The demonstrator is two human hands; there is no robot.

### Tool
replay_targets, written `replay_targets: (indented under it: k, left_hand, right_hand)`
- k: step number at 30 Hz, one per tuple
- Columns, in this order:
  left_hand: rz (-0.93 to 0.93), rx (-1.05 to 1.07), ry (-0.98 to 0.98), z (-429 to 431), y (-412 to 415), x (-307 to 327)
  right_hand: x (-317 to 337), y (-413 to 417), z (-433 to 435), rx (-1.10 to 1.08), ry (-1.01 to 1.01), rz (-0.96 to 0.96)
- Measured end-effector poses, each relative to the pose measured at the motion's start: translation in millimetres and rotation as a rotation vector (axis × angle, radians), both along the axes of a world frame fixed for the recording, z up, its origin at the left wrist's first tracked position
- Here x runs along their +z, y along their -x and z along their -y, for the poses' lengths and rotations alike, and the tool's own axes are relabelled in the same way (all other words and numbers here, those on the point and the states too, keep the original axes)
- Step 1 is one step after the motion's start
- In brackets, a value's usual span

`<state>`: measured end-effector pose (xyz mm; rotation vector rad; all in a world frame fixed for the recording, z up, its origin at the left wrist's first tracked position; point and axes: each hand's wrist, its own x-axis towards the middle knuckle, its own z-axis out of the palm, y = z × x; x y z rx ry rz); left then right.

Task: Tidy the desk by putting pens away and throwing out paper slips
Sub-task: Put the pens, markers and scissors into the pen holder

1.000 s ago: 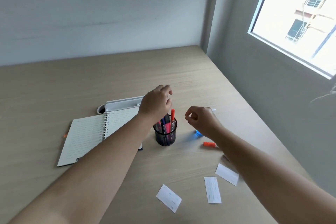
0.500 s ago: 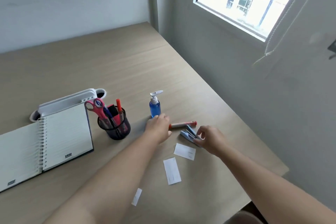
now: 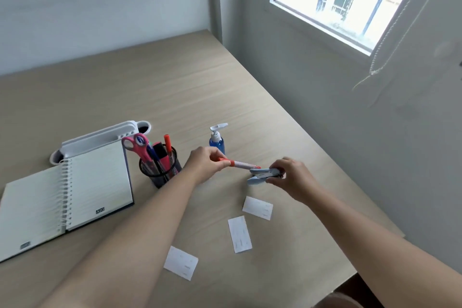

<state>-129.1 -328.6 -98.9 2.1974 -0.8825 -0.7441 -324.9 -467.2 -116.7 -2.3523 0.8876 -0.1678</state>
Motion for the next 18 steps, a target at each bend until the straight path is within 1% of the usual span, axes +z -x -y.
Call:
replay_targets:
  k: [3,5,8,10,13,16,18]
  left_hand:
    - [-0.144,0.012,0.053,-22,-19,38]
    - [-0.147,0.006,0.079,-38,-31,63]
    - [-0.072,0.062,0.124,-66,-49,100]
    - [-0.021,0.141,0.171,-83,-63,120]
    - [0.088,0.280,0.295,-109,-88,142]
    - [0.263,0.345,0.328,-126,-104,150]
    - [0.301,0.350,0.295,-133,-111,143]
  right_hand:
    - [29,-19,-11,0.114,0.006,0.084]
    - [50,-39,-24,0.202,0.030,0.102]
    - [81,-76,-52,0.344,0.057,0.129]
    - [100,-101,-68,0.392,0.049,0.178]
    - [123,-137,-86,0.417,0.044,0.241]
    - [131,-167,-95,0.427,0.070,0.253]
    - [127,-183,-99,0.444,0.121,0.199]
